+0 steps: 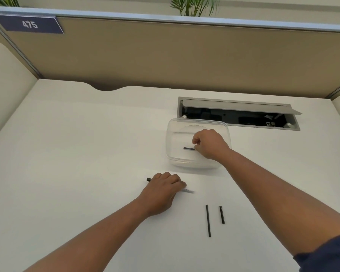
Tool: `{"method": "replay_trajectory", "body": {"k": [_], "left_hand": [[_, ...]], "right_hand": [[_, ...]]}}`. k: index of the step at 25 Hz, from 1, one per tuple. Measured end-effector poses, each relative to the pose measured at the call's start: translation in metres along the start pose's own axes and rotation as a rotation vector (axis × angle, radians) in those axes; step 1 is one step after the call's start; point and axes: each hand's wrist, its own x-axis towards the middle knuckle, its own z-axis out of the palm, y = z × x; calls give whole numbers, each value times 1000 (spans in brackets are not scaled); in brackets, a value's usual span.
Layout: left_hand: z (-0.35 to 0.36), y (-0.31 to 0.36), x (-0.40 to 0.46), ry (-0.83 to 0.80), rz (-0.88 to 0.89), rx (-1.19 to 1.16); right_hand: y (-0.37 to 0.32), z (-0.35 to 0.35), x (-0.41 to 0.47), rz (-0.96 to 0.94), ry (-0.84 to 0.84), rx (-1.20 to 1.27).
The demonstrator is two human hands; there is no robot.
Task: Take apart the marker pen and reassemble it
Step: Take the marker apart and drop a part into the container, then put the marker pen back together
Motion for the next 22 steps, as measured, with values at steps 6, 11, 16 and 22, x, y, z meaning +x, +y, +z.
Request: {"method": "replay_trajectory", "body": {"k": [6, 11, 16, 22], "left_hand": [[-16, 13, -5, 30, -29, 30], [-26, 33, -23, 50, -49, 24], [-26, 48, -47, 60, -81, -31], [-21, 63, -70, 11, -188, -149]], "right_hand": [[-16, -19, -57, -106, 174, 140], [-18, -7, -122, -103, 176, 220], [-10, 27, -174, -5, 105, 254], [2, 67, -211, 138, 7, 133]]}}
